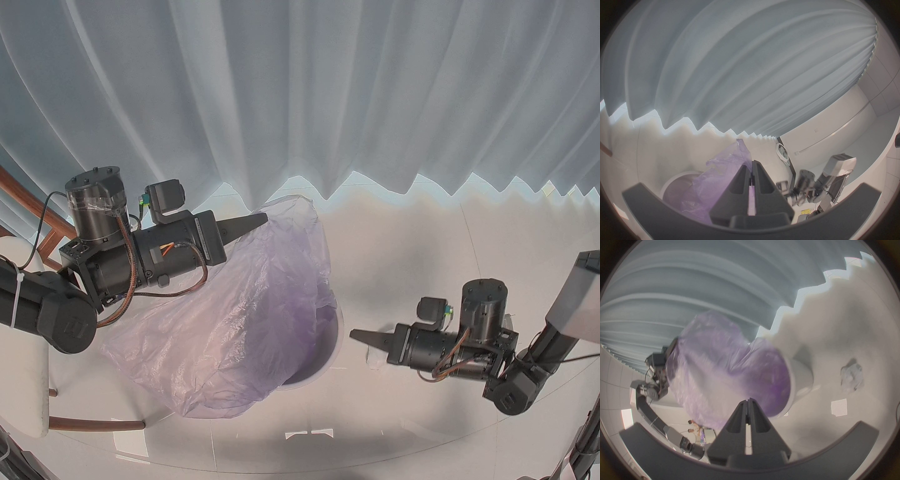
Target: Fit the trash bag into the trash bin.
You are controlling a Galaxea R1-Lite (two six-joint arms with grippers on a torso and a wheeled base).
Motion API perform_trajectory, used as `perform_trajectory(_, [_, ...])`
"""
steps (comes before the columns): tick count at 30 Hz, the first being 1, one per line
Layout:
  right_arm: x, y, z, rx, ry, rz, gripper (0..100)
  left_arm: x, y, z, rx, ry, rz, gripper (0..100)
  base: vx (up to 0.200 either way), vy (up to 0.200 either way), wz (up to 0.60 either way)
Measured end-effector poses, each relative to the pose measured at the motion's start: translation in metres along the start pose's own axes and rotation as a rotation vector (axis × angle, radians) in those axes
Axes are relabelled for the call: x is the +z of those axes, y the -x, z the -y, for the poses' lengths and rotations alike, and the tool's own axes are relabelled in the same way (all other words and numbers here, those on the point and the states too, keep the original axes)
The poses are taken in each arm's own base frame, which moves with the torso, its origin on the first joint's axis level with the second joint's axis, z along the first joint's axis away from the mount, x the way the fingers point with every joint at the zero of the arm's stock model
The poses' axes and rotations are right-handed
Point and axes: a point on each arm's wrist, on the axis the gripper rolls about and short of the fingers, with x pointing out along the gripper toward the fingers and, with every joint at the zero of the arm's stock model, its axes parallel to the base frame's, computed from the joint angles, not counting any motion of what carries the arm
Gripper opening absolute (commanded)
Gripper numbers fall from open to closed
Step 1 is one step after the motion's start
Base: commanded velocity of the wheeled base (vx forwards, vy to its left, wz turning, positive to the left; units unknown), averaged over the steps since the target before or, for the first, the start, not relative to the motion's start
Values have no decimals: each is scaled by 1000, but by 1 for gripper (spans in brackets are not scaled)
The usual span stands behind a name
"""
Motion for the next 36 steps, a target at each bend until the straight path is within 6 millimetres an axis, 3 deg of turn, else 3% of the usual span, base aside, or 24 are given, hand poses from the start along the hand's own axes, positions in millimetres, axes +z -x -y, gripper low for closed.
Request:
perform_trajectory(6, [-45,-11,-43,53,27,-104,0,4,-4,0,-4,-7,11,0,0,0,0])
perform_trajectory(10, [-68,-29,-63,88,45,-146,0,5,-6,1,-6,-9,16,0,0,0,0])
perform_trajectory(20, [-100,-91,-90,109,23,-111,0,7,-6,1,-6,-12,22,0,0,0,0])
perform_trajectory(26, [-133,-109,-106,140,22,-158,0,6,-6,1,-5,-11,22,0,0,0,0])
perform_trajectory(32, [-144,-127,-113,126,25,-106,0,6,-7,1,5,-11,26,0,0,0,0])
perform_trajectory(36, [-132,-140,-106,69,13,2,0,6,-7,1,9,-11,28,0,0,0,0])
